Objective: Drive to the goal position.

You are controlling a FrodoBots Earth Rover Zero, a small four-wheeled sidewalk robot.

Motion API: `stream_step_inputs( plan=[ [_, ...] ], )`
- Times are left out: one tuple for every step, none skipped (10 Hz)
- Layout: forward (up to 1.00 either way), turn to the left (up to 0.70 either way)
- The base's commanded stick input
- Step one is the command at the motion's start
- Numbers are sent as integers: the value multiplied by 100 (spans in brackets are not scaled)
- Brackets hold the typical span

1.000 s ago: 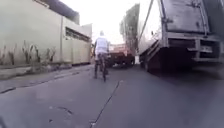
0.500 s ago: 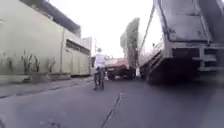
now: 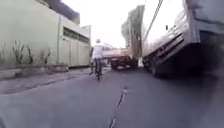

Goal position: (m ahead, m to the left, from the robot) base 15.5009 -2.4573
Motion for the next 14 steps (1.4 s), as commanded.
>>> stream_step_inputs(
  plan=[
    [100, -12],
    [100, 5],
    [100, 5],
    [100, 5],
    [100, 5],
    [100, 5],
    [100, 5],
    [100, 5],
    [100, 5],
    [100, 5],
    [100, 5],
    [100, 5],
    [100, 5],
    [100, 5]
  ],
)
